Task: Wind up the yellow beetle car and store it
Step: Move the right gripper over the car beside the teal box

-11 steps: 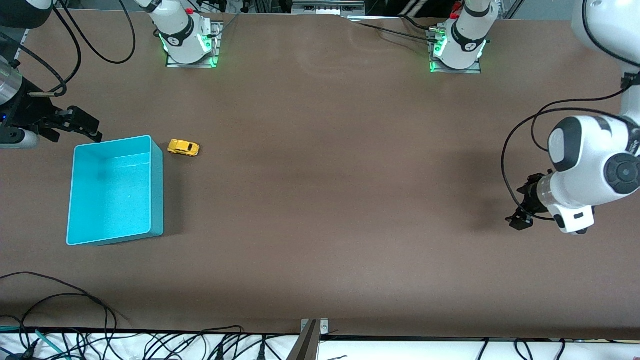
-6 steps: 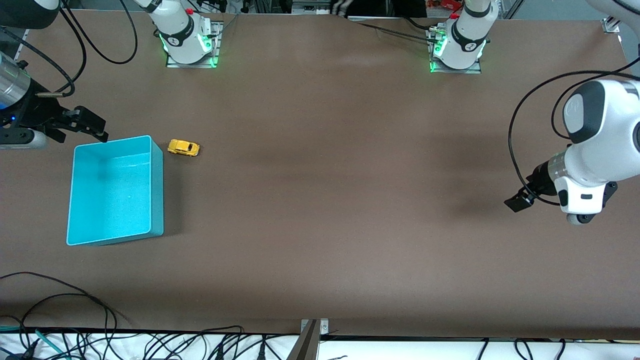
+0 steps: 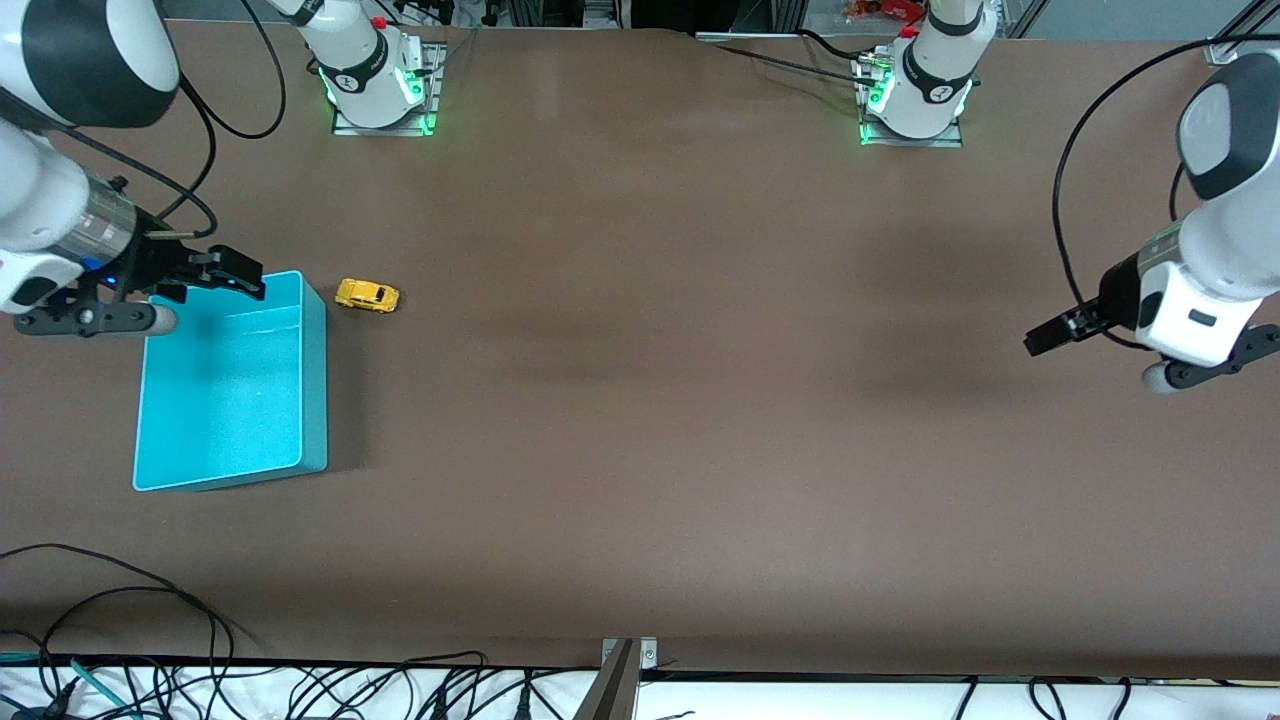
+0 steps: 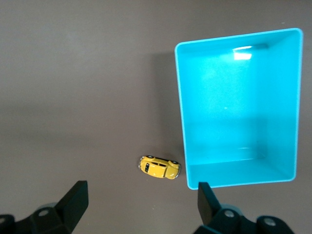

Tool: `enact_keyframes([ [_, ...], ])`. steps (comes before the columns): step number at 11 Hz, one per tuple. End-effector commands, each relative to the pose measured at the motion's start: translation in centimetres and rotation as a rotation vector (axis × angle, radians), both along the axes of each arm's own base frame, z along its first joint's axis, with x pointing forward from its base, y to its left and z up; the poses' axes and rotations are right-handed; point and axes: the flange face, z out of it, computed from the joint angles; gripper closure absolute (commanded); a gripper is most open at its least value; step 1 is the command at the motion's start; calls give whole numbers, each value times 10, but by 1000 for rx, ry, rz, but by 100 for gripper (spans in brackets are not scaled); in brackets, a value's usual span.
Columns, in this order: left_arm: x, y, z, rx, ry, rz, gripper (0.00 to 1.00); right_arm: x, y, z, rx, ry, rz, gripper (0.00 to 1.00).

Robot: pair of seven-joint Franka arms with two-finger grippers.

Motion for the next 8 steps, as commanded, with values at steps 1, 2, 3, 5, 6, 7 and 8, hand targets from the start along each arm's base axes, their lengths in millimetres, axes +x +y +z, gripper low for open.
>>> enact_keyframes([
  [1, -10, 2, 11, -24, -1, -68, 3, 7, 21, -7, 4, 8, 42, 0],
  [2, -10, 3, 10, -24, -1, -113, 4, 11, 21, -17, 7, 23, 71, 0],
  [3, -10, 2, 9, -27, 0, -127, 4, 18, 27, -29, 15, 34, 151, 0],
  [5, -10, 1, 11, -28, -3, -133, 0, 22, 68, -55, 39, 45, 244, 0],
  [6, -10, -1, 10, -26, -1, -136, 0, 14, 78, -76, 39, 47, 270, 0],
  [7, -10, -4, 10, -26, -1, -141, 0, 0, 77, -96, 46, 59, 347, 0],
  [8, -9, -5, 10, -24, -1, -146, 0, -13, 80, -117, 50, 70, 404, 0],
])
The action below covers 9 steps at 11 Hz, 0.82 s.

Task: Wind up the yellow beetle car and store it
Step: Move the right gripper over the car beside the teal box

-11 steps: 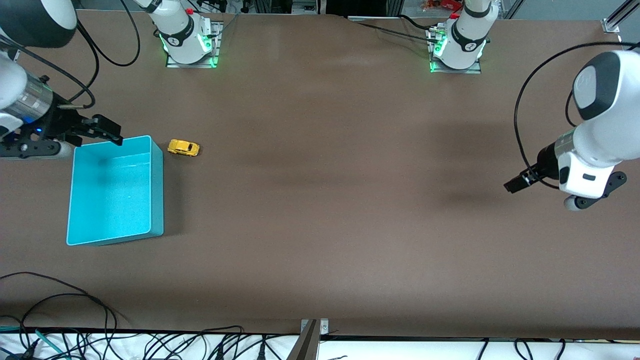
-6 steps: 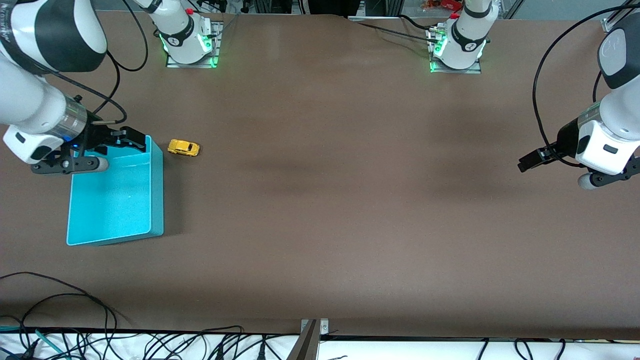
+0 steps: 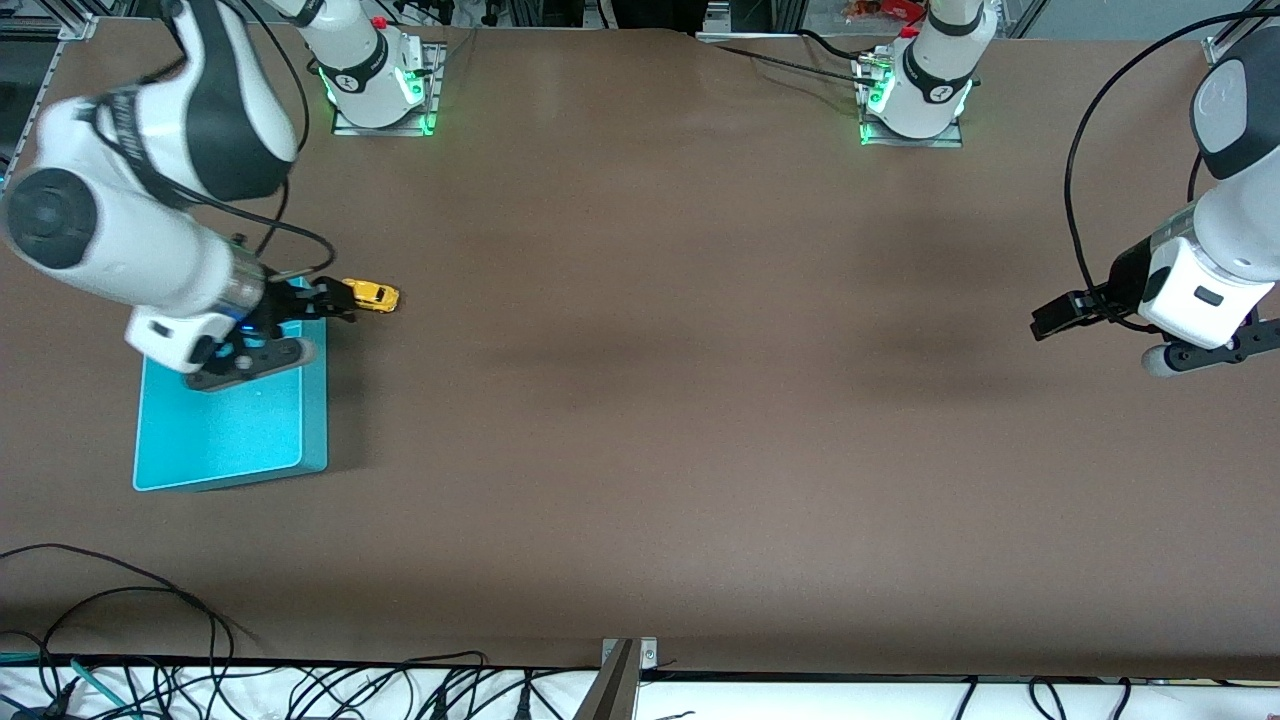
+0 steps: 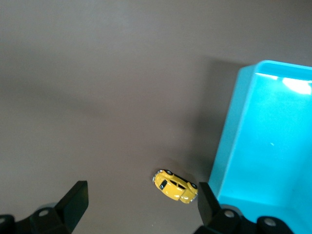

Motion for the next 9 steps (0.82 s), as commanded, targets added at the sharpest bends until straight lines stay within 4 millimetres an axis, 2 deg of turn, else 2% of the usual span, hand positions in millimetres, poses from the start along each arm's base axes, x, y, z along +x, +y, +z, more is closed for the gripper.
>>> enact_keyframes([
  [1, -3, -4, 2, -18, 1, -29, 0, -42, 10, -58, 23, 29, 166, 0],
  [4, -4, -4, 2, -18, 3, -43, 0, -82, 22, -98, 37, 51, 330, 0],
  [6, -4, -4, 4, -22, -3, -81, 0, -106, 16, -121, 52, 35, 461, 0],
  [9, -4, -4, 3, -24, -1, -79, 0, -114, 10, -127, 104, 18, 800, 0],
])
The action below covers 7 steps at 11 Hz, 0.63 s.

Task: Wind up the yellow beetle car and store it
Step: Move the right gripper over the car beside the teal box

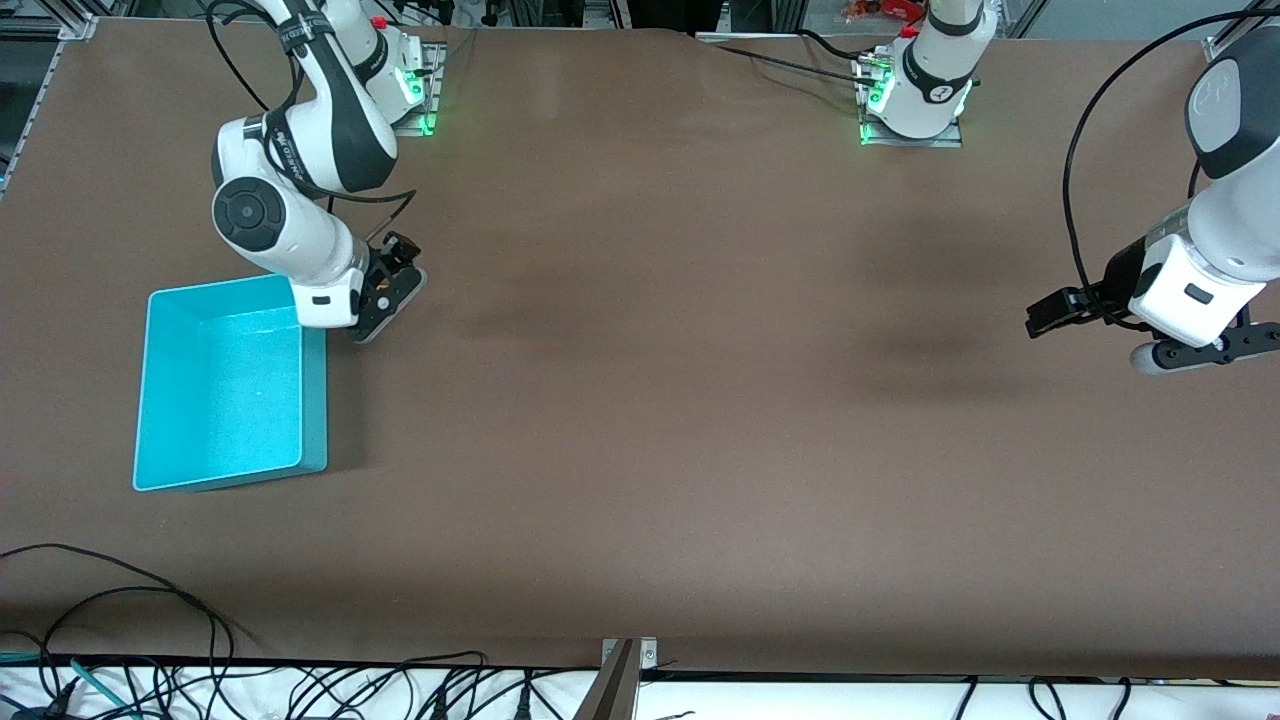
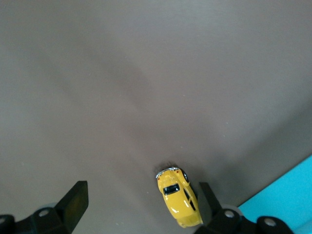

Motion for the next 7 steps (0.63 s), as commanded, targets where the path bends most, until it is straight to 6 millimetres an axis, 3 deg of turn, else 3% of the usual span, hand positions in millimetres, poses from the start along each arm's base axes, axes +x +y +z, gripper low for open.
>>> enact_keyframes([
  [1, -3, 0, 2, -21, 3, -14, 0, -11, -13, 4, 73, -22, 320, 0],
  [4, -3, 0, -1, -20, 7, -25, 0, -10, -44, -10, 104, -2, 444, 0],
  [7, -2, 1, -1, -22, 7, -23, 0, 0, -87, -46, 135, 10, 501, 0],
])
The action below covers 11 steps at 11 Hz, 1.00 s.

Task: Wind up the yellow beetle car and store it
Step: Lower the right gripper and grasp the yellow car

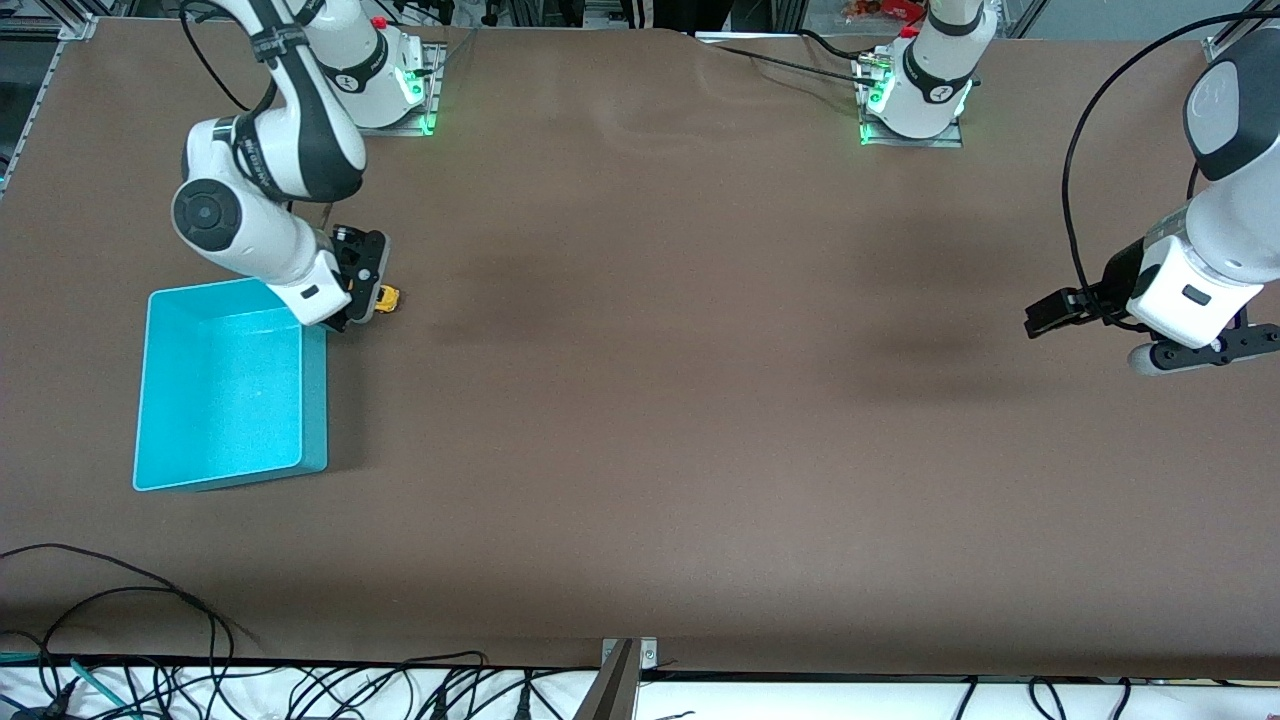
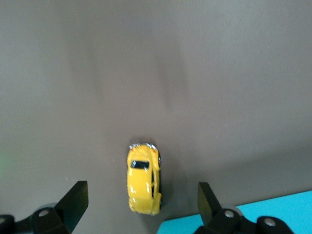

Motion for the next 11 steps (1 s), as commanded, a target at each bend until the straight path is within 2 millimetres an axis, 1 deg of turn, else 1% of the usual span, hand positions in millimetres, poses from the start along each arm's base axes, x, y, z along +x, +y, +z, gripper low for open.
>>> enact_keyframes([
  [1, -2, 0, -1, -22, 4, -21, 0, 2, -32, -34, 33, 26, 38, 0],
  [3, -2, -1, -1, -22, 4, -21, 0, -5, -50, -63, 36, 69, 33, 0],
  [6, -2, -1, 0, -22, 3, -21, 0, -26, -53, -95, 33, 51, 27, 0],
  [8, -2, -1, 0, -22, 3, -21, 0, -34, -54, -110, 33, 54, 23, 0],
  [9, -2, -1, -1, -23, 6, -21, 0, -35, -56, -113, 37, 60, 8, 0],
  [10, -2, 0, -1, -23, 6, -19, 0, -35, -63, -116, 37, 65, -10, 0],
  [11, -2, 0, -1, -23, 4, -19, 0, -33, -64, -117, 37, 56, -15, 0],
])
